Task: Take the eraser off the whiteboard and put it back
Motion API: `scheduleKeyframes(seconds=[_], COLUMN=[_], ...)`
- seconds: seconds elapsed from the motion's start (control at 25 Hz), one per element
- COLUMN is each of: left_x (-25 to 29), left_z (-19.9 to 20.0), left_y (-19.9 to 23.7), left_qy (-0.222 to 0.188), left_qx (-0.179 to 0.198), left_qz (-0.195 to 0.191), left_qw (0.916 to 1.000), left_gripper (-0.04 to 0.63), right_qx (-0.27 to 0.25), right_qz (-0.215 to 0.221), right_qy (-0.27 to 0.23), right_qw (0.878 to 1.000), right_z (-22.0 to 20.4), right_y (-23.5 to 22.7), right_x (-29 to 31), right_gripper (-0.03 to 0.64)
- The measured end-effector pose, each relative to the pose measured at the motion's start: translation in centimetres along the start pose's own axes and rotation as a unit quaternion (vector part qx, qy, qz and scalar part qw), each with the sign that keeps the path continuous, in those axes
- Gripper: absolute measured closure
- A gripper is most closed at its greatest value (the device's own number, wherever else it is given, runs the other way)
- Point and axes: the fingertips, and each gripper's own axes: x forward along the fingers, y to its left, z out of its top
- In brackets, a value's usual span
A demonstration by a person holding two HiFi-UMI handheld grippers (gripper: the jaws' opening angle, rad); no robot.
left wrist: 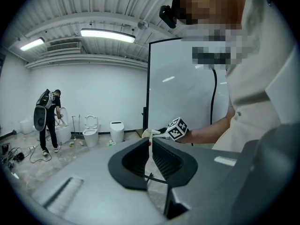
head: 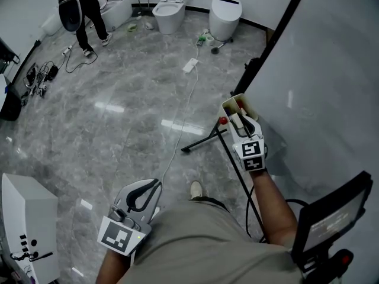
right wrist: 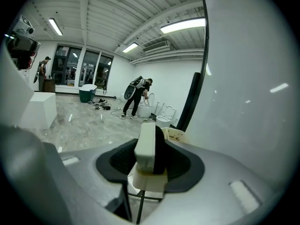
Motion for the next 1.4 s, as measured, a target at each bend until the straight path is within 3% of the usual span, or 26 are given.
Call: scheduleKeyframes(seconds=[0.64,0.96,1.2,1.4], left_x=[0.4,-0.2,-8.5,-10.9], left_z=[-0.7,-1.2,-3.8,-5.5], left_y=[-0.2,-0.5,-1.7,-2.1], left_qy=[-0.01,-0.015,-0.023,-0.025], left_qx=[0.001,-0.001,-0.001,0.003], left_qz=[-0.008,-0.018,-0.042,-0.051], left_qw=[0.9999,0.9997,0.9989,0.9984], left_gripper=[0.566,0.566,0.566,0.566], right_qx=[-0.007,-0.016,-0.022,-0.029], right_qz=[-0.028,-0.028,-0.039,-0.037], right_qy=[-0.066,-0.082,-0.093,-0.102], right_qw=[0.997,0.996,0.995,0.994], right_z=[5.1,7.5,9.2,9.5], right_y=[-3.4,-2.3,5.9,9.9], right_x=[-3.2,-6.8,-14.6,-18.6], right_gripper=[0.454,0.455,0.456,0.456])
